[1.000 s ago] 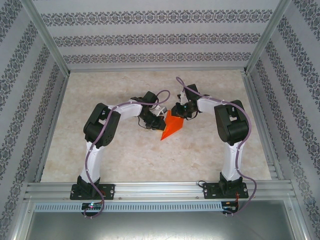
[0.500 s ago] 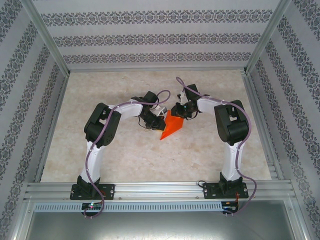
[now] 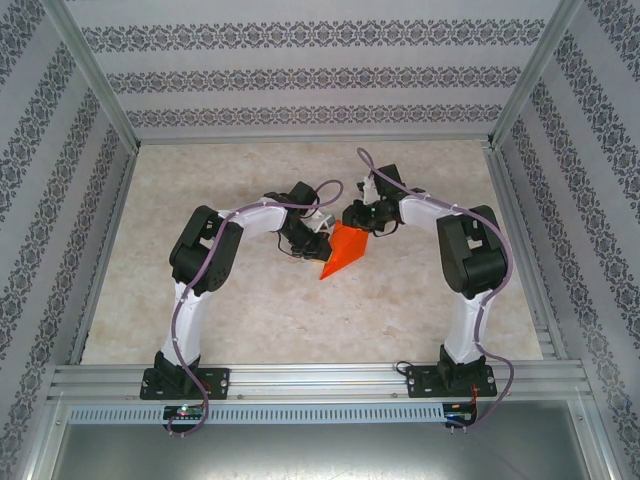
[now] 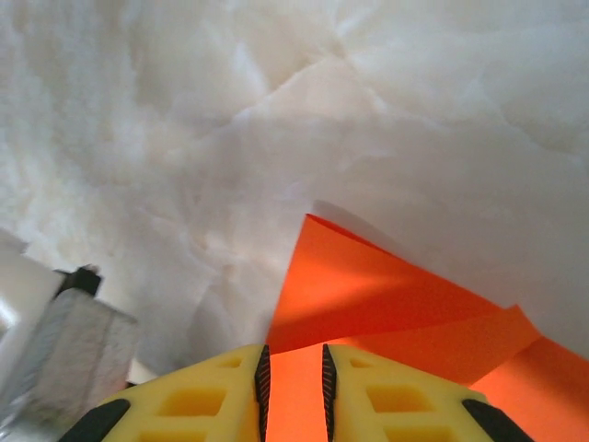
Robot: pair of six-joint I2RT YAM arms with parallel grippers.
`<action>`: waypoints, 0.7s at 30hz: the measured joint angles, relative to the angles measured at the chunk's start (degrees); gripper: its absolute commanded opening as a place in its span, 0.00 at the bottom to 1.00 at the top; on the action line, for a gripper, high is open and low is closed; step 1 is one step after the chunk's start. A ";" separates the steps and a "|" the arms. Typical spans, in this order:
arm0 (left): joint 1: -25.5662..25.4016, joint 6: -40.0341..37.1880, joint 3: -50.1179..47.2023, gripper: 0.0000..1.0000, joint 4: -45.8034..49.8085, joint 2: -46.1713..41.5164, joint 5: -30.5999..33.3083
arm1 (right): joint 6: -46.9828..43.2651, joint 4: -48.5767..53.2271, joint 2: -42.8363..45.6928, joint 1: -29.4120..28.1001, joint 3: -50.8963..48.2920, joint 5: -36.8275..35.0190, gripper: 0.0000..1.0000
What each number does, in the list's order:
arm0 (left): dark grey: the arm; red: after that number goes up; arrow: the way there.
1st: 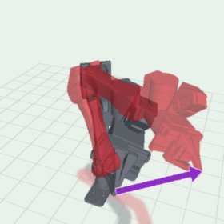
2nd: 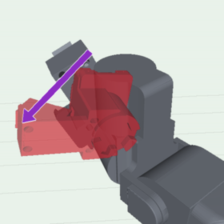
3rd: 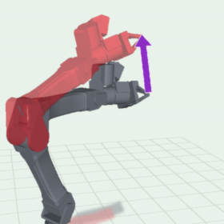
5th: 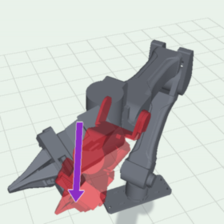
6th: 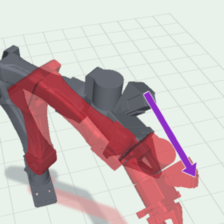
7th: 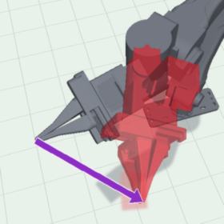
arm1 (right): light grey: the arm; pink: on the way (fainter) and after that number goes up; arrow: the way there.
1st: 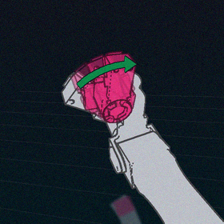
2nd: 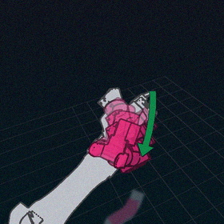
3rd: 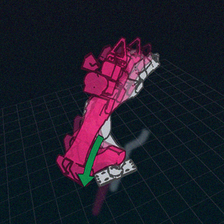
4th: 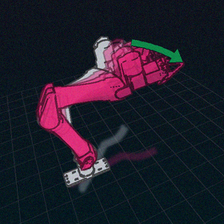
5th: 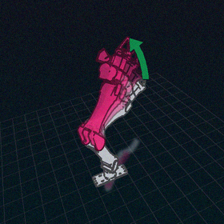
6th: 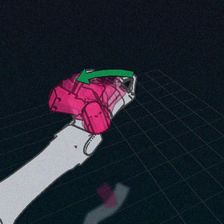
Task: Fold a paper plane with a square sheet of paper (pick it up from the middle)
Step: Fourth fold the wing at the center of the table.
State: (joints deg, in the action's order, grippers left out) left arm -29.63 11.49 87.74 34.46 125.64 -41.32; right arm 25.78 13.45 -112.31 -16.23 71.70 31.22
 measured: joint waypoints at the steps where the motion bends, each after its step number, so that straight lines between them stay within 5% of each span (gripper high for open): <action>1: 0.00 -0.04 0.00 0.11 0.02 0.00 0.00 | 0.81 -0.39 0.52 0.09 -0.44 0.44 0.23; 12: -0.13 -0.85 0.26 0.11 0.33 0.13 0.24 | 18.60 -15.23 2.01 -1.05 -11.23 8.37 0.11; 21: -0.39 -1.44 0.81 0.11 0.98 0.26 0.96 | 24.72 -21.49 0.33 -2.19 -12.48 8.85 0.10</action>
State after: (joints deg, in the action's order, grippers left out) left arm -30.02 10.04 88.55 35.44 125.91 -40.36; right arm 50.50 -8.03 -111.98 -18.41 59.22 40.07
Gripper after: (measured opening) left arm 0.107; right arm 0.102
